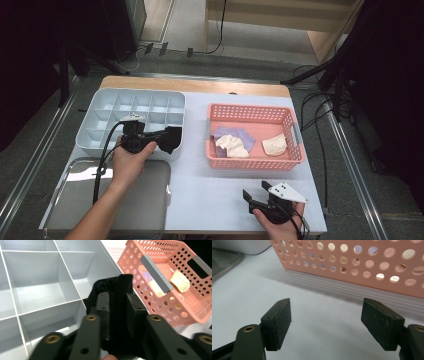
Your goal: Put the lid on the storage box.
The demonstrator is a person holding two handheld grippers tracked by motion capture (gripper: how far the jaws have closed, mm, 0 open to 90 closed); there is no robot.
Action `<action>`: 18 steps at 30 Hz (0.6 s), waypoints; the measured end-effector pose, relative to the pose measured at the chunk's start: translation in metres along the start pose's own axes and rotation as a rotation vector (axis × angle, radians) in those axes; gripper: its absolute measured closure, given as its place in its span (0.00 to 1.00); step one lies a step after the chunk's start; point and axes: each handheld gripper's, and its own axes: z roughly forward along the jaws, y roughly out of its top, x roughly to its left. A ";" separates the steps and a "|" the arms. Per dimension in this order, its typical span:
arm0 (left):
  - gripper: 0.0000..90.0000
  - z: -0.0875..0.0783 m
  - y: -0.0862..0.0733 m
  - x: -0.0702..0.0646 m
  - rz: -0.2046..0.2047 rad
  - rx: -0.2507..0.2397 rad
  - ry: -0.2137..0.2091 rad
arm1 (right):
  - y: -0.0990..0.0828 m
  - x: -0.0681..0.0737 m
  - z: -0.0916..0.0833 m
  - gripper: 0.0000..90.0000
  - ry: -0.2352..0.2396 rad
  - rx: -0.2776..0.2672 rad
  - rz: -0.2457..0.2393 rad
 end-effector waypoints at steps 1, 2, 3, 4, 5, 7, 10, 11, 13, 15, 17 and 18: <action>0.87 0.000 0.000 0.000 0.008 0.007 -0.005 | 0.000 0.000 0.000 0.27 0.000 -0.001 -0.001; 0.89 0.001 -0.001 -0.001 0.008 0.007 -0.002 | 0.000 0.000 0.000 0.27 0.000 0.000 0.000; 0.90 0.002 -0.002 -0.001 0.012 0.015 -0.003 | 0.000 0.000 0.000 0.27 0.002 -0.001 -0.002; 0.91 0.005 -0.005 -0.002 0.014 0.028 -0.003 | 0.000 0.000 0.001 0.27 0.002 -0.001 -0.002; 0.91 0.006 -0.006 -0.002 0.016 0.038 0.000 | 0.000 0.000 0.001 0.27 0.002 0.001 -0.003; 0.91 0.009 -0.007 -0.001 0.015 0.063 0.003 | 0.000 0.001 0.001 0.27 0.001 0.002 -0.006; 0.91 0.011 -0.004 0.000 -0.007 0.094 -0.003 | 0.000 0.001 0.001 0.27 0.000 0.000 -0.007; 0.91 0.011 -0.002 0.000 -0.009 0.120 -0.011 | 0.000 0.001 0.001 0.28 0.001 0.000 -0.007; 0.89 0.011 -0.001 0.000 -0.014 0.116 -0.008 | 0.000 0.001 0.001 0.28 0.001 0.002 -0.007; 0.78 0.008 -0.001 0.000 -0.023 0.088 -0.018 | 0.000 0.002 0.001 0.28 0.002 0.003 -0.007; 0.63 0.006 -0.002 -0.001 -0.035 0.035 -0.004 | 0.000 0.001 0.001 0.28 0.003 0.003 -0.008; 0.56 0.005 -0.001 -0.001 -0.038 0.002 0.013 | -0.001 0.001 0.001 0.28 0.004 0.003 -0.005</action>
